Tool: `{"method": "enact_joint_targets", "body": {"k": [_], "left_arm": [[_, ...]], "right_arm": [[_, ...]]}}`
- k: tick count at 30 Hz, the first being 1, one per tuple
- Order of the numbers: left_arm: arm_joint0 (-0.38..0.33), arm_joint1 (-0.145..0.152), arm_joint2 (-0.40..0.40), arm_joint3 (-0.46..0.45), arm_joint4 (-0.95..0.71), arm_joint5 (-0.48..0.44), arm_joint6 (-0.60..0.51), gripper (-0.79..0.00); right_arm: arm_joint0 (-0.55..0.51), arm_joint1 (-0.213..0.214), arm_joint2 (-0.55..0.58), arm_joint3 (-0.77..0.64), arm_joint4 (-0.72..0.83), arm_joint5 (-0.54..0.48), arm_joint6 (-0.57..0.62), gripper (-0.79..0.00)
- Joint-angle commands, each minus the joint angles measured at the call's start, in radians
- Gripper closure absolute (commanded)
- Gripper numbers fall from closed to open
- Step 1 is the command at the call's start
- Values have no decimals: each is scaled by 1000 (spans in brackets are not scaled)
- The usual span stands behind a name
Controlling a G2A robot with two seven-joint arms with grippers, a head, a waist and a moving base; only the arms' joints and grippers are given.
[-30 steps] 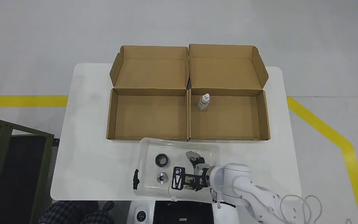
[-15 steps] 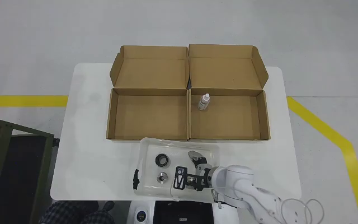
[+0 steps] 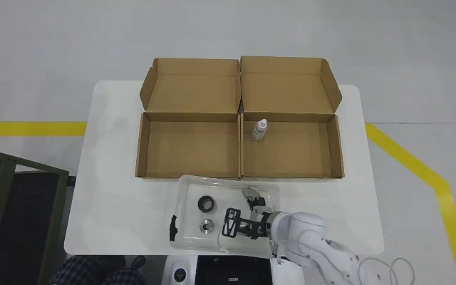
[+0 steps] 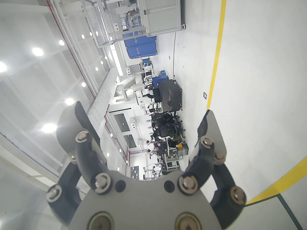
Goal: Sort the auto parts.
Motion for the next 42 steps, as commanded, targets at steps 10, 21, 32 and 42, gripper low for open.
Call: {"method": "enact_joint_targets", "body": {"k": [10, 21, 32, 42], "left_arm": [[0, 0, 0, 0, 0, 0, 0, -785], [0, 0, 0, 0, 0, 0, 0, -785], [0, 0, 0, 0, 0, 0, 0, -785], [0, 0, 0, 0, 0, 0, 0, -785]], "right_arm": [[-17, -2, -8, 4, -41, -12, -28, -363], [-24, -3, -2, -3, -49, -48, -43, -342], [-14, -9, -2, -10, -50, -52, -43, -249], [-7, -16, -15, 8, -40, -69, -29, -185]]}}
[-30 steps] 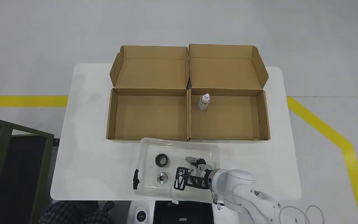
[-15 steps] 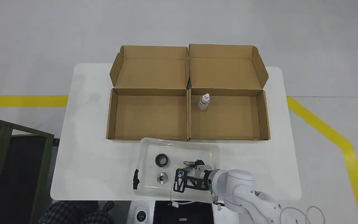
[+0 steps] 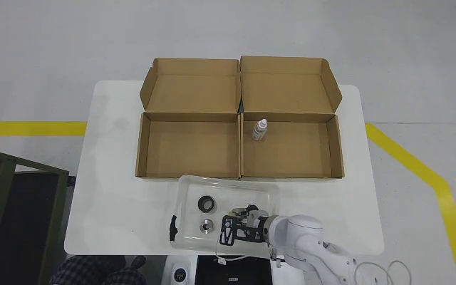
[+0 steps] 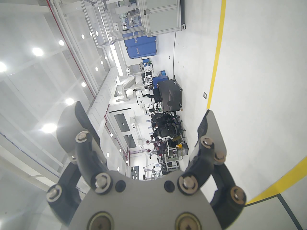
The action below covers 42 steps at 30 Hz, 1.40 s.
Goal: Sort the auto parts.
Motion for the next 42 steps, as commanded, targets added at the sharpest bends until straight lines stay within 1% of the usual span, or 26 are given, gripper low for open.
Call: {"method": "enact_joint_targets", "body": {"k": [1, 2, 4, 5, 6, 12, 19, 25, 26, 27, 28, 29, 31, 34, 38, 42], "left_arm": [[0, 0, 0, 0, 0, 0, 0, -785], [0, 0, 0, 0, 0, 0, 0, -785], [0, 0, 0, 0, 0, 0, 0, -785], [0, 0, 0, 0, 0, 0, 0, -785], [0, 0, 0, 0, 0, 0, 0, -785], [0, 0, 0, 0, 0, 0, 0, -785], [0, 0, 0, 0, 0, 0, 0, -785], [0, 0, 0, 0, 0, 0, 0, -785], [0, 0, 0, 0, 0, 0, 0, -785], [0, 0, 0, 0, 0, 0, 0, -785], [0, 0, 0, 0, 0, 0, 0, -785], [0, 0, 0, 0, 0, 0, 0, -785], [0, 0, 0, 0, 0, 0, 0, -785], [0, 0, 0, 0, 0, 0, 0, -785], [0, 0, 0, 0, 0, 0, 0, -785], [0, 0, 0, 0, 0, 0, 0, -785]], "right_arm": [[4, -2, -3, 5, 2, 0, 4, -182], [5, -3, -4, 6, 3, 0, 5, -169], [8, -5, -7, 9, 5, 0, 8, -83], [9, -6, -8, 11, 7, 0, 9, -22], [11, -7, -9, 12, 9, -2, 12, 0], [9, -7, 3, -1, 36, -12, 5, 0], [-24, 7, 61, -47, 77, -44, -12, 0], [-42, 14, 97, -53, 115, -56, -17, 0], [-44, 14, 99, -52, 122, -58, -20, -71], [-46, 15, 100, -53, 126, -59, -20, -169], [-50, 15, 99, -58, 130, -63, -20, -215], [-53, 16, 98, -61, 132, -66, -21, -243], [-61, 17, 96, -69, 147, -80, -23, -271], [-66, 19, 96, -80, 181, -103, -12, -277], [-55, 18, 86, -83, 231, -115, 44, -308], [-18, 9, 63, -63, 298, -103, 107, -326]]}}
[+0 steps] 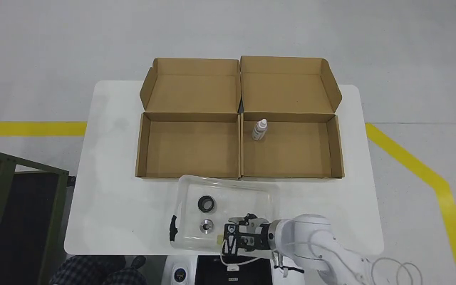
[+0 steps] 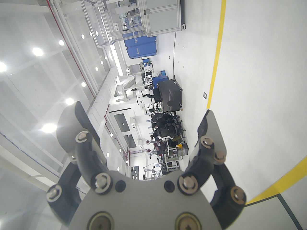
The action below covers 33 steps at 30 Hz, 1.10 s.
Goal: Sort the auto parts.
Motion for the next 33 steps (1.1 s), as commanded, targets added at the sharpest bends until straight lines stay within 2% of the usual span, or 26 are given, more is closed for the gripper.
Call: {"method": "enact_joint_targets", "body": {"k": [1, 13, 33], "left_arm": [[0, 0, 0, 0, 0, 0, 0, -785], [0, 0, 0, 0, 0, 0, 0, -785], [0, 0, 0, 0, 0, 0, 0, -785]], "right_arm": [[22, -5, -15, 12, 30, 6, 29, -326], [130, -37, -113, 87, 118, 50, 94, -345], [190, -60, -189, 135, 64, 101, 101, -388]]}}
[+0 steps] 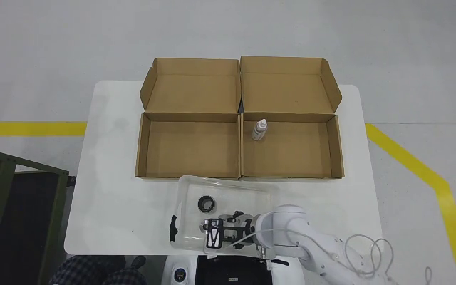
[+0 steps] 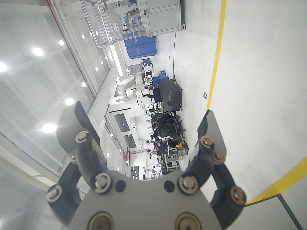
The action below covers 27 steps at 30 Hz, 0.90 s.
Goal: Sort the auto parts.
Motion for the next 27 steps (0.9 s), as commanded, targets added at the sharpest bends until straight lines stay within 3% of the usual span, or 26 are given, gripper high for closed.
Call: {"method": "enact_joint_targets", "body": {"k": [1, 10, 14, 19, 27], "left_arm": [[0, 0, 0, 0, 0, 0, 0, -785], [0, 0, 0, 0, 0, 0, 0, -785], [0, 0, 0, 0, 0, 0, 0, -785], [0, 0, 0, 0, 0, 0, 0, -785], [0, 0, 0, 0, 0, 0, 0, -785]], "right_arm": [[0, -1, -2, -3, -10, 6, -6, -391], [-43, 14, 47, -68, -106, 73, -53, -477], [-75, 24, 68, -90, -100, 42, -61, -493], [-86, 25, 56, -78, -120, 31, -56, -566], [-55, 9, 20, -28, -141, 60, -50, -557]]}}
